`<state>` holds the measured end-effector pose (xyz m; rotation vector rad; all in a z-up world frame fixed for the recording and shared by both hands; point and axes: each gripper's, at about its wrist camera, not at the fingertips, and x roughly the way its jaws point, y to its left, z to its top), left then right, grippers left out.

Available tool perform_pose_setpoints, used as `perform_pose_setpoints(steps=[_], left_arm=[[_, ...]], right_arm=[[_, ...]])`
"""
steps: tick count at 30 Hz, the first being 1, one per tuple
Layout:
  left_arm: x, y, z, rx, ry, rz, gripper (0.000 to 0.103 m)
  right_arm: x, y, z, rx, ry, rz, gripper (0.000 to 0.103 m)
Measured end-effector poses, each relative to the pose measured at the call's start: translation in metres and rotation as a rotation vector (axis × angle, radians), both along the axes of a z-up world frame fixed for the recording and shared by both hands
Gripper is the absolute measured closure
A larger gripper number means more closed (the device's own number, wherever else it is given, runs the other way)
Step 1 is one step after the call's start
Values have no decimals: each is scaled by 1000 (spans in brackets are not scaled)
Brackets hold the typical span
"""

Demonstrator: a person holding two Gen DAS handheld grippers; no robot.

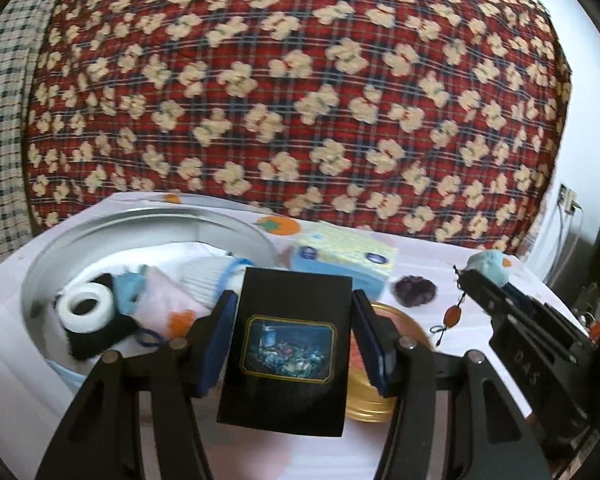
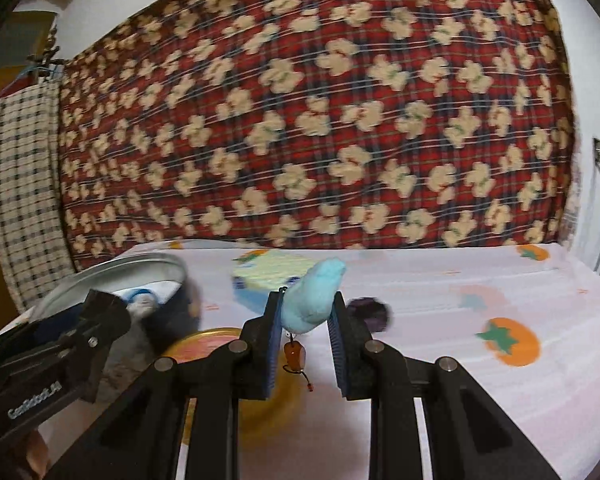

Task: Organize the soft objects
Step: 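Carry the teal bird and black case over the metal tin with both grippers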

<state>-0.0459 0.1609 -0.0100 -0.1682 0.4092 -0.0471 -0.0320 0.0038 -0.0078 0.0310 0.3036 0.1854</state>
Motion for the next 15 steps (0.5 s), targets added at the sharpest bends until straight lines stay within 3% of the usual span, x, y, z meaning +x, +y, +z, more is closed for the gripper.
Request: perform_pose_setpoints(steps=[15], left_arm=[[10, 84, 17, 22, -3, 182, 46]], right_arm=[[21, 105, 37, 49, -45, 188, 78]])
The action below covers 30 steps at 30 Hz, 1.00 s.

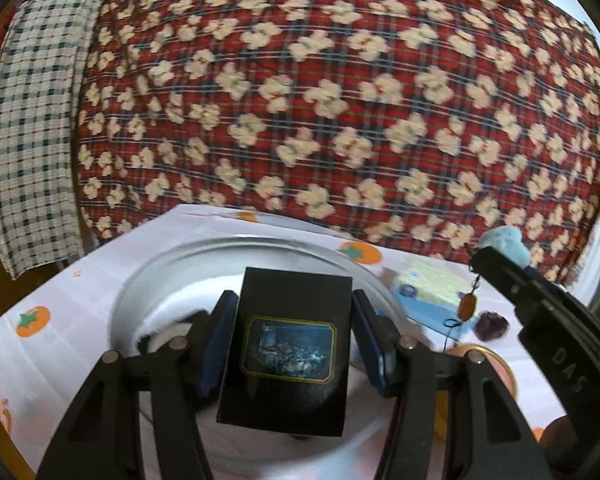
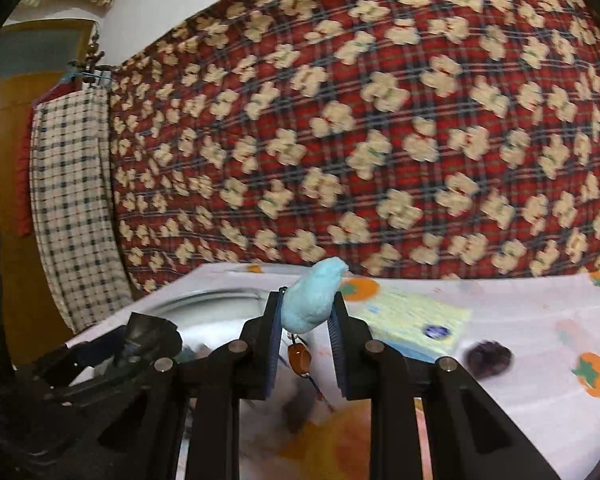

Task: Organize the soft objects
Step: 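Carry the teal bird and black case over the metal tin with both grippers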

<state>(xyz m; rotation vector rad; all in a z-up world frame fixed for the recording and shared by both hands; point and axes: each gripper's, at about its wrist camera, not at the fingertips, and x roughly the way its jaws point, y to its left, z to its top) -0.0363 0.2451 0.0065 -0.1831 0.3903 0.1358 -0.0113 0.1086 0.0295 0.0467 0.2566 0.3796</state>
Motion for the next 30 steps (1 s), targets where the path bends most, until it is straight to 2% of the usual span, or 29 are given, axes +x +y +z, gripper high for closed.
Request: perform_pose_setpoints(steps=[7, 13, 25, 30], left_arm=[[13, 43, 12, -12, -9, 83, 47], [29, 59, 13, 9, 16, 113, 47], [61, 80, 3, -4, 133, 157, 47], [70, 80, -6, 6, 190, 167, 47]], right_arm=[[25, 41, 20, 48, 8, 69, 78], [46, 63, 22, 81, 52, 89, 78], [99, 82, 3, 111, 283, 155, 78], [112, 88, -7, 88, 369, 151, 78]])
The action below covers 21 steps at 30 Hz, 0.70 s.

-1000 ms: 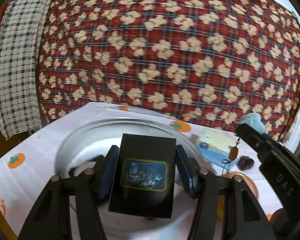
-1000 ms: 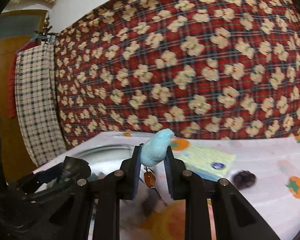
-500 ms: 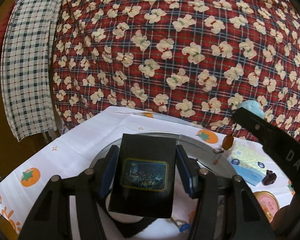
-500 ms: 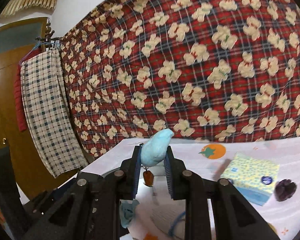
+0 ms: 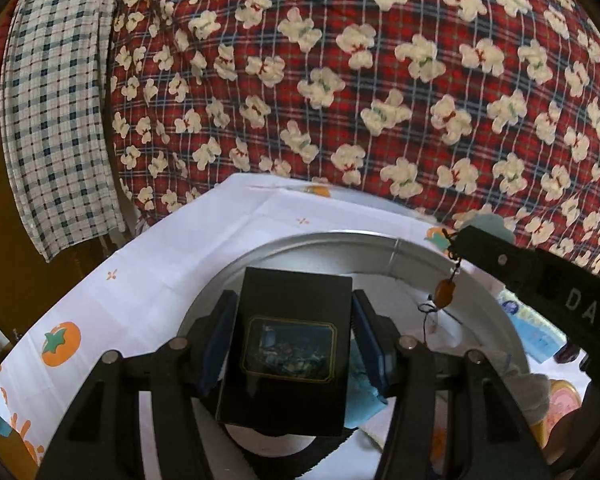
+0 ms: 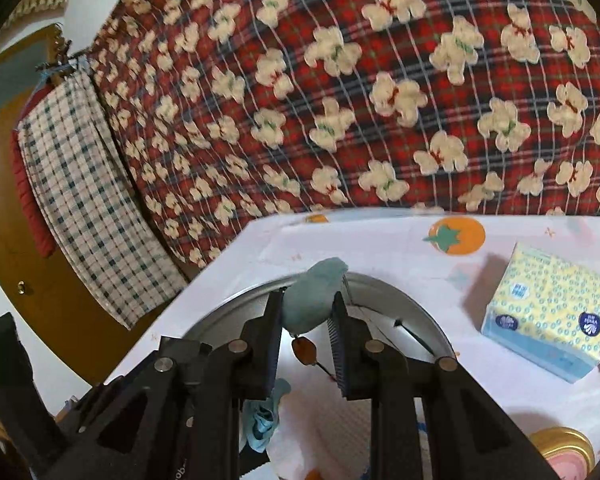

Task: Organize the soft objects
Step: 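Carry the teal bird and black case over the metal tin with both grippers, then open both grippers to drop the bird and case into the tin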

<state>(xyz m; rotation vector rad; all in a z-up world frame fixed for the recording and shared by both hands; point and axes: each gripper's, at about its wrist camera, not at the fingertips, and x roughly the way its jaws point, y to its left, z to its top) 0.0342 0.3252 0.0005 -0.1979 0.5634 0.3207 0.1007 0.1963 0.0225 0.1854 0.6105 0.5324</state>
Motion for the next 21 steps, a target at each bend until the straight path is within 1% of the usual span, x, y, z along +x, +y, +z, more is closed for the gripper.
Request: perform_pose_setpoints(steps=[8, 12, 13, 14, 15, 16, 18, 19, 21], left_arm=[[9, 0, -8, 4, 58, 16, 47], [15, -2, -10, 26, 93, 24, 45], [16, -3, -10, 27, 104, 24, 43], [18, -3, -11, 29, 119, 23, 39], [19, -3, -12, 33, 132, 23, 27], [21, -5, -12, 42, 149, 22, 14], [25, -10, -12, 73, 180, 11, 0], [24, -12, -11, 88, 178, 7, 0], [19, -17, -7, 119, 141, 13, 0]], right_arm=[[9, 5, -10, -25, 55, 13, 78], [8, 4, -11, 6, 51, 36, 77], [6, 3, -11, 11, 49, 38, 71], [5, 2, -12, 15, 45, 36, 63], [2, 0, -12, 17, 36, 30, 42], [-2, -4, -12, 23, 14, 14, 26], [-15, -15, -10, 46, -61, -31, 25], [-22, -20, -8, 54, -101, -53, 25], [-36, -31, -7, 57, -178, -105, 23]])
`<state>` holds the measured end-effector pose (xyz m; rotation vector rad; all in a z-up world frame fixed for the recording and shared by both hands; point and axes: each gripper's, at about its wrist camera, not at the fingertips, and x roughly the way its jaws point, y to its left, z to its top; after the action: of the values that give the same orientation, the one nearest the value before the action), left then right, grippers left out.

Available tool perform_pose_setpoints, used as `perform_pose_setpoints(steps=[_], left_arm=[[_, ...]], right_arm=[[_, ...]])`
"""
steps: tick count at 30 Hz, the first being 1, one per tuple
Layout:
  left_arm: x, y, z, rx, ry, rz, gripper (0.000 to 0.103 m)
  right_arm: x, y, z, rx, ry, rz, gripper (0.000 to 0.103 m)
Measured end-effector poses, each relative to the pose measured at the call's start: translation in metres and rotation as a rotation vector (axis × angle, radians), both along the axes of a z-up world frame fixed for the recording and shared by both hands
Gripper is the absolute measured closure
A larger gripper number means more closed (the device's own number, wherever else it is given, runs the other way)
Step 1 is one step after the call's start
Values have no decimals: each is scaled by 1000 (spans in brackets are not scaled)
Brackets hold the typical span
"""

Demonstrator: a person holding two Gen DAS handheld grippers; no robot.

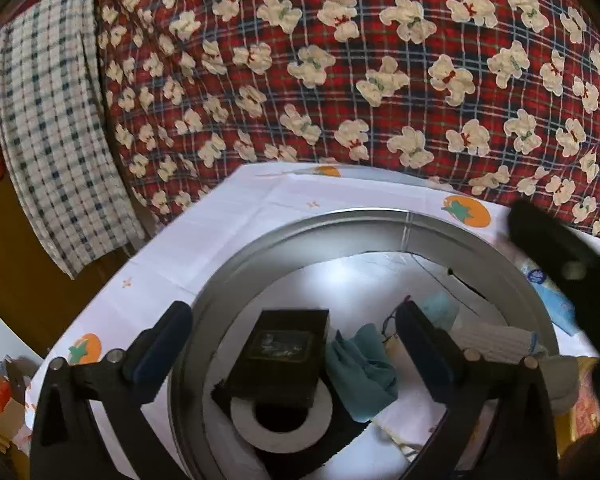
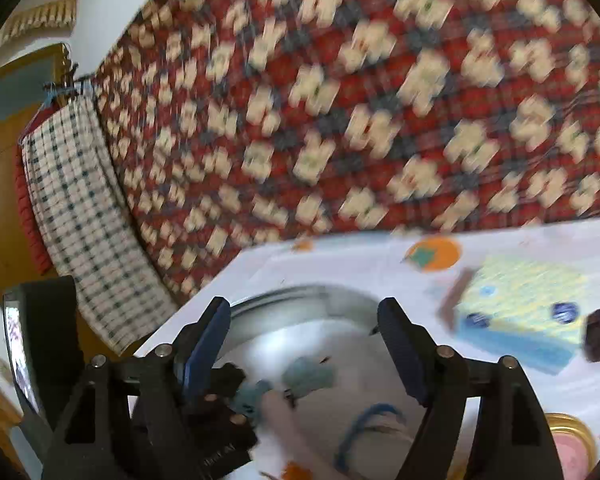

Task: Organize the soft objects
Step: 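Open both grippers to drop the bird and case into the tin, then move both grippers from the tin toward the dark purple scrunchie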

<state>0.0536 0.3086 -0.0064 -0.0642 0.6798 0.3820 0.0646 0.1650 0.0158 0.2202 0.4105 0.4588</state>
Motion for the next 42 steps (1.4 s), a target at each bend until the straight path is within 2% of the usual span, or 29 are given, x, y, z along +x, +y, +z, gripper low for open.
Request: perform_pose_setpoints(steps=[2, 6, 10, 12, 15, 17, 20, 26, 32, 42], left_arm=[[-3, -3, 1, 26, -19, 12, 0], [-11, -2, 4, 46, -75, 47, 0], [-29, 0, 8, 17, -188, 53, 0], [-36, 0, 9, -13, -231, 45, 0], [-48, 2, 8, -109, -300, 19, 1], [-52, 1, 7, -147, -324, 10, 1], [-58, -2, 4, -140, -344, 25, 0], [-66, -9, 1, -74, -366, 56, 0], [-74, -10, -7, -52, -378, 82, 1], [-80, -18, -10, -21, -379, 72, 1]], right_arm=[[-11, -8, -1, -7, -62, -55, 18], [-29, -23, -7, -28, -162, -149, 17], [-32, -30, -12, -49, -164, -177, 17], [-33, -33, -12, -55, -163, -189, 17], [-37, -35, -13, -66, -181, -200, 17], [-39, -36, -13, -71, -193, -206, 17], [-42, -36, -14, -84, -203, -207, 17], [-47, -33, -15, -132, -223, -202, 17], [-52, -32, -16, -167, -235, -194, 17], [-56, -34, -19, -212, -230, -185, 17]])
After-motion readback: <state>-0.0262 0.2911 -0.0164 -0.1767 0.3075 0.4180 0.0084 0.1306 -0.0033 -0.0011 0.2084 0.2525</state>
